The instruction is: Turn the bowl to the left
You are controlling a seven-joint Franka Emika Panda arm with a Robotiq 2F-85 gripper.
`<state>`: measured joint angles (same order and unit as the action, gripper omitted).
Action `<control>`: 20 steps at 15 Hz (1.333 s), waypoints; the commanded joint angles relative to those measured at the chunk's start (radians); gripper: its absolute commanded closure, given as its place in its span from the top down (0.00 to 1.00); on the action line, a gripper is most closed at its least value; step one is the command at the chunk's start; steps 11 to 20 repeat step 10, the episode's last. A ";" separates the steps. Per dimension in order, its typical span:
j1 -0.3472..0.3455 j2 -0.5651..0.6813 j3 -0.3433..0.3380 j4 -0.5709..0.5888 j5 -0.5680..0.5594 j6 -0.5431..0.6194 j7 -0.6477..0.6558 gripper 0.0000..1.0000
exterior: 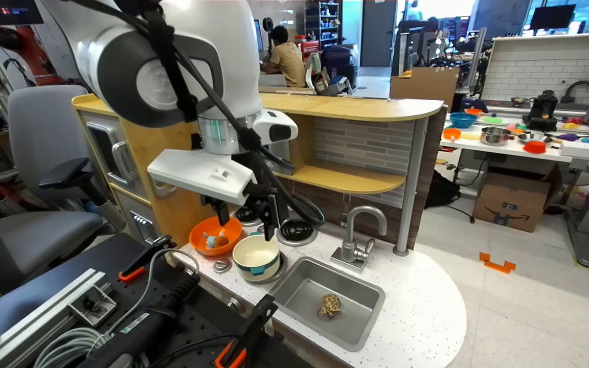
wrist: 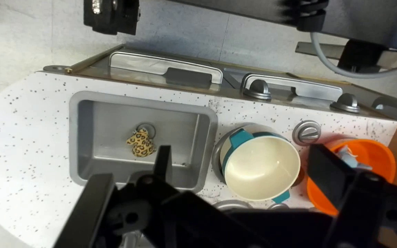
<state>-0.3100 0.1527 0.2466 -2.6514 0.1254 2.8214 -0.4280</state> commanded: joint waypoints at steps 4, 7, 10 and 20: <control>0.162 -0.111 -0.152 -0.033 -0.023 -0.097 0.094 1.00; 0.176 -0.137 -0.169 -0.051 -0.039 -0.113 0.120 1.00; 0.176 -0.137 -0.171 -0.052 -0.039 -0.114 0.120 1.00; 0.176 -0.137 -0.171 -0.052 -0.039 -0.114 0.120 1.00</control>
